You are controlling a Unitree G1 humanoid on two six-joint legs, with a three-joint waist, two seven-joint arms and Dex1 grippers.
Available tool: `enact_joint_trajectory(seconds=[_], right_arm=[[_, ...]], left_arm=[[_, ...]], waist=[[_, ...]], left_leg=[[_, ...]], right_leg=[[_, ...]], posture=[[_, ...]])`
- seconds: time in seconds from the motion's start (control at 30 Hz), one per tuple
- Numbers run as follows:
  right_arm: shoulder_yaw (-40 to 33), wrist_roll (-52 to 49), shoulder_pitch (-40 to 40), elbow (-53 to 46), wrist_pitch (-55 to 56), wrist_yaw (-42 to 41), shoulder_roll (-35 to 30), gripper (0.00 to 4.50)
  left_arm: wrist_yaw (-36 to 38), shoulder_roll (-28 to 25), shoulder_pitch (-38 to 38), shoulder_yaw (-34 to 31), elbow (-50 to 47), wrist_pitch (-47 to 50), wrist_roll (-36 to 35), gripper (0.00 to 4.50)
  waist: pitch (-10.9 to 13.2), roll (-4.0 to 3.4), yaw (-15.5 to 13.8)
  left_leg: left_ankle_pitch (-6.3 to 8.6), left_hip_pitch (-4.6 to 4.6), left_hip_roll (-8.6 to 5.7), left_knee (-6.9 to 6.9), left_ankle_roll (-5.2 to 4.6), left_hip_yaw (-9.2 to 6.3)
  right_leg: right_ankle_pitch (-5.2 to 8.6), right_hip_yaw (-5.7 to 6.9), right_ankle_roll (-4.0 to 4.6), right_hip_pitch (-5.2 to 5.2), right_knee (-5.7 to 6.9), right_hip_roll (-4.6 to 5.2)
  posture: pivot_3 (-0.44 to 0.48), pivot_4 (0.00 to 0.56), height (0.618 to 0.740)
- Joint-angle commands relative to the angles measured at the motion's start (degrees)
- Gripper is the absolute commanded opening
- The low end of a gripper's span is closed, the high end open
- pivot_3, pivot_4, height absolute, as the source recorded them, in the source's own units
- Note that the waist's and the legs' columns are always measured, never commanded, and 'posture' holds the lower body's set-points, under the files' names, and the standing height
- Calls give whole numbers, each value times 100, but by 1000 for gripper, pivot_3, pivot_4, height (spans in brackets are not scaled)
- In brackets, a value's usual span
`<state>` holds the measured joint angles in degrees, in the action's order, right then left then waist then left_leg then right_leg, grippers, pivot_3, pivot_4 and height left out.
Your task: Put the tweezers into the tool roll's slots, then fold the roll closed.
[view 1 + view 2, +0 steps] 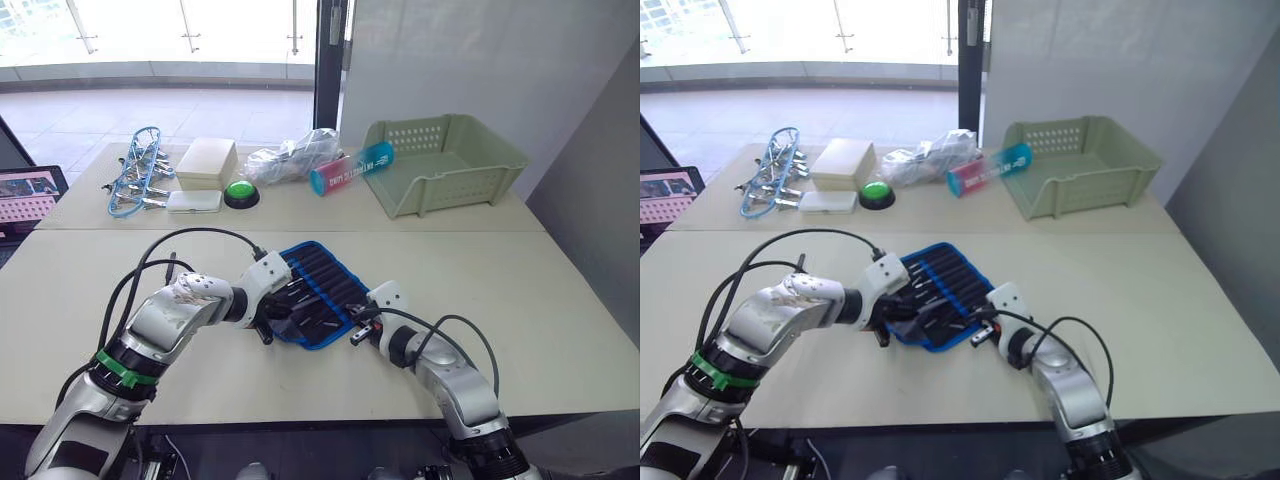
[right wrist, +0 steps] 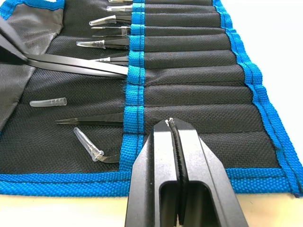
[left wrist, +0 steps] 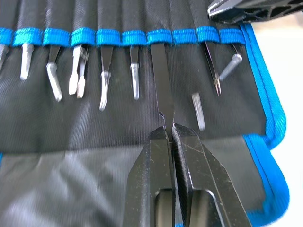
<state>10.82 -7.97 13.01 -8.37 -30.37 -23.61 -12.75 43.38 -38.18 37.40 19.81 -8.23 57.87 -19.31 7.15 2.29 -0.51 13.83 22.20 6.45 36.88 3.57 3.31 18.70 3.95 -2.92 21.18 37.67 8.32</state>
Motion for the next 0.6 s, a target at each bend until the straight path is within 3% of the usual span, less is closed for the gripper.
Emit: enact_joint_trajectory(seconds=[0.03,0.3,0.57,0.6], right_arm=[[195,76,-186,280,-331,-18,-11,0],[250,89,-236,239,-439,-34,-46,0],[228,82,-263,179,-496,-48,-76,0],[227,84,-254,191,-493,-50,-73,0]], left_arm=[[-20,387,330,140,505,-416,278,10],[-3,1339,702,431,1986,-1557,923,10],[182,1386,564,232,1933,-1585,1065,10],[185,1349,525,164,1850,-1551,1050,331]], waist=[[0,0,-6],[-2,-1,-19],[-4,-4,-52],[-4,-4,-42]], left_leg=[[0,1,0,3,0,0],[-12,2,-1,8,20,1],[-10,-3,-1,17,16,-1],[-10,-3,-1,17,16,-1]], right_leg=[[0,0,0,0,0,0],[0,1,-1,-2,0,0],[-2,1,-4,-12,3,0],[-2,1,-4,-12,3,0]], posture=[[0,150,716],[0,150,716],[0,150,716],[0,150,716]])
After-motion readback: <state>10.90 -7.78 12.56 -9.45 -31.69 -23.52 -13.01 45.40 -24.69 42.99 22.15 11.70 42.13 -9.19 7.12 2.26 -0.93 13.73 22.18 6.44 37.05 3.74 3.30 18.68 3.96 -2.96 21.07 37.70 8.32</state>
